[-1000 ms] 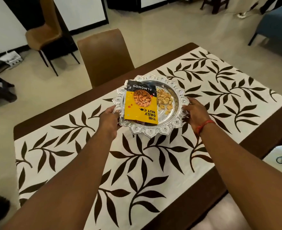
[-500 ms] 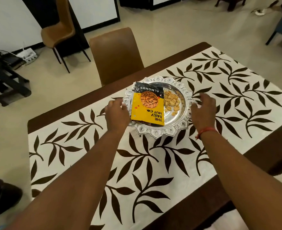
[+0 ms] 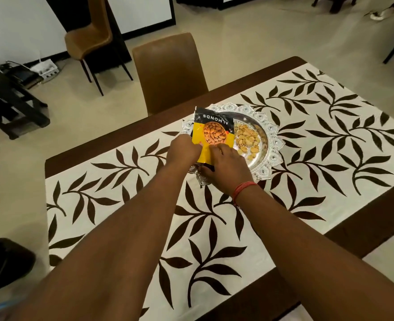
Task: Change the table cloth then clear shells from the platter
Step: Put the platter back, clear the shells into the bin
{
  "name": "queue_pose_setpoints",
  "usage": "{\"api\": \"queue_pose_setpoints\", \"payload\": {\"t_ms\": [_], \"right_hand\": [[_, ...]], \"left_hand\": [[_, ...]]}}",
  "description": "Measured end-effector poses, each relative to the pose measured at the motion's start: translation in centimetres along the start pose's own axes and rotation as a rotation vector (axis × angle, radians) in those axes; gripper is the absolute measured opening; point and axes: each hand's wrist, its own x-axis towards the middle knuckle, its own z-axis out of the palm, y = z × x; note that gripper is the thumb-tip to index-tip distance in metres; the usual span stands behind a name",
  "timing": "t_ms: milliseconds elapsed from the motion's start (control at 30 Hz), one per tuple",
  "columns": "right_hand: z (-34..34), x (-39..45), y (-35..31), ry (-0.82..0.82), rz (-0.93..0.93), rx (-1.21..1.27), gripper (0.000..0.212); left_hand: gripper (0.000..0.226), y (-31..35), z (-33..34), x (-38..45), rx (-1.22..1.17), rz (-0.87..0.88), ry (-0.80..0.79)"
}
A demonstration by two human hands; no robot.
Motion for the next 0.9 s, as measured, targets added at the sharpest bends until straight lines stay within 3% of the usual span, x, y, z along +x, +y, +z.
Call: {"api": "queue_pose_setpoints", "payload": {"t_ms": [200, 400, 533, 633, 733, 833, 900], "right_hand": [[-0.5, 0.1, -1.1, 0.118, 0.042, 0.012, 0.068], [-2.0, 0.3, -2.5, 0.336, 0.067, -0.014, 0.066], [-3.3, 0.9, -4.2, 0.359, -0.02, 0.023, 0.067], [-3.7, 1.2, -5.6, 0.391, -0.101, 0.337, 0.067], [-4.9, 2.0, -7.4, 0.449, 0.157, 0.842, 0.062], [-5.5, 3.1, -9.7, 0.238, 0.342, 1.199, 0.051], [-4.5, 3.3, -11.5, 0.132, 0.294, 1.144, 0.039]], "left_hand": [[0.007, 1.5, -0.1, -0.6, -0.277, 0.091, 0.055], [0.007, 2.1, -2.0, -1.2, -0.735, 0.063, -0.024], [0.013, 1.5, -4.7, -1.9, -0.911, 0.039, 0.034], [0.013, -0.8, -7.3, -2.2, -1.031, -0.035, 0.071], [0.014, -4.3, -9.3, -2.8, -1.108, -0.098, 0.071], [0.018, -8.2, -10.8, -3.8, -1.19, -0.152, 0.061], [0.019, -10.8, -11.5, -4.8, -1.242, -0.182, 0.074]]}}
